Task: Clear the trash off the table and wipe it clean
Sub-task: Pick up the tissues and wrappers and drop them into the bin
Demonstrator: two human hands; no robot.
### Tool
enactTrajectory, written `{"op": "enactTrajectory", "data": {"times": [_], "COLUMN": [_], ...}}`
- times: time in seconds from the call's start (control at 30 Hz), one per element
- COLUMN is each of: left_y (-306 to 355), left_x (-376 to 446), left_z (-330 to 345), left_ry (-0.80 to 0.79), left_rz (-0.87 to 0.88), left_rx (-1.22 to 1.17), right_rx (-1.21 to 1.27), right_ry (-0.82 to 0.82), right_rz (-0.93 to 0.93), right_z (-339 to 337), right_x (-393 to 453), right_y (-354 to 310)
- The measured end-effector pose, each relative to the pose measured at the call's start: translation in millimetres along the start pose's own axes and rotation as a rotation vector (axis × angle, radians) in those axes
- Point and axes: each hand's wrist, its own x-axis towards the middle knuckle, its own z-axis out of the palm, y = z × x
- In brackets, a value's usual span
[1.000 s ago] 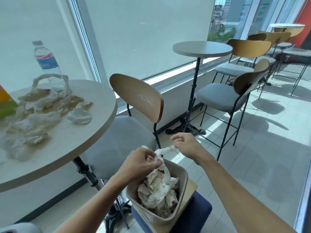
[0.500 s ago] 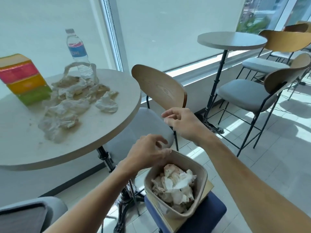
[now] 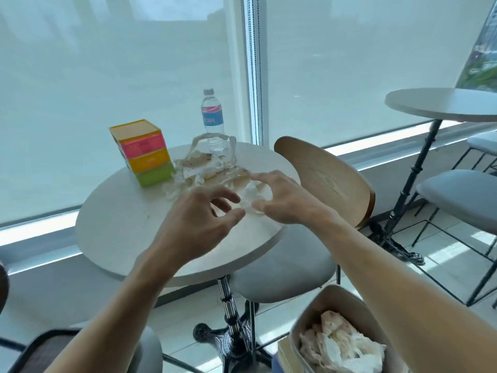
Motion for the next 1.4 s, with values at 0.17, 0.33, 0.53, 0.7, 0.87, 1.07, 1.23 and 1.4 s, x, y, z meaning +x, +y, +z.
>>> {"op": "enactTrajectory", "data": {"times": [0.17,0.33,0.53,0.7,0.87,1.07,1.23,1.4], "left_y": [-34,-53,-60,-75,-82,-86,-86,-69], "left_x": [9,15,14,13,8,2,-4,-8], "left_z": [-31,-41,-44,-55,-68,-77,-79,-76], "left_ry": [0.056,0.088,0.152,0.321,0.397,0.41,0.418,0.371], "left_rz": [-0.079,-0.1,0.028,-0.005,-0.051,-0.078,-0.085,-0.045], "left_rx": [-0.025,-0.143,-0.273,-0.318,-0.317,-0.282,-0.289,-0.362], "right_rx": [-0.206,0.194,0.706,0.596,0.037,-0.006,0.06,0.151], "right_ry": [-0.102,0.08,-0.008,-0.017,-0.28,-0.246,-0.156,-0.049], "right_rz": [-0.026,-0.103,-0.141,-0.146,-0.187,-0.205,-0.198,-0.188], "right_z": [12,23,33,35,47,57,39,22], "right_x": [30,37,34,29,17,16,13,4], "right_y": [-12,-33,-87,-91,-84,-81,-81,-76]}}
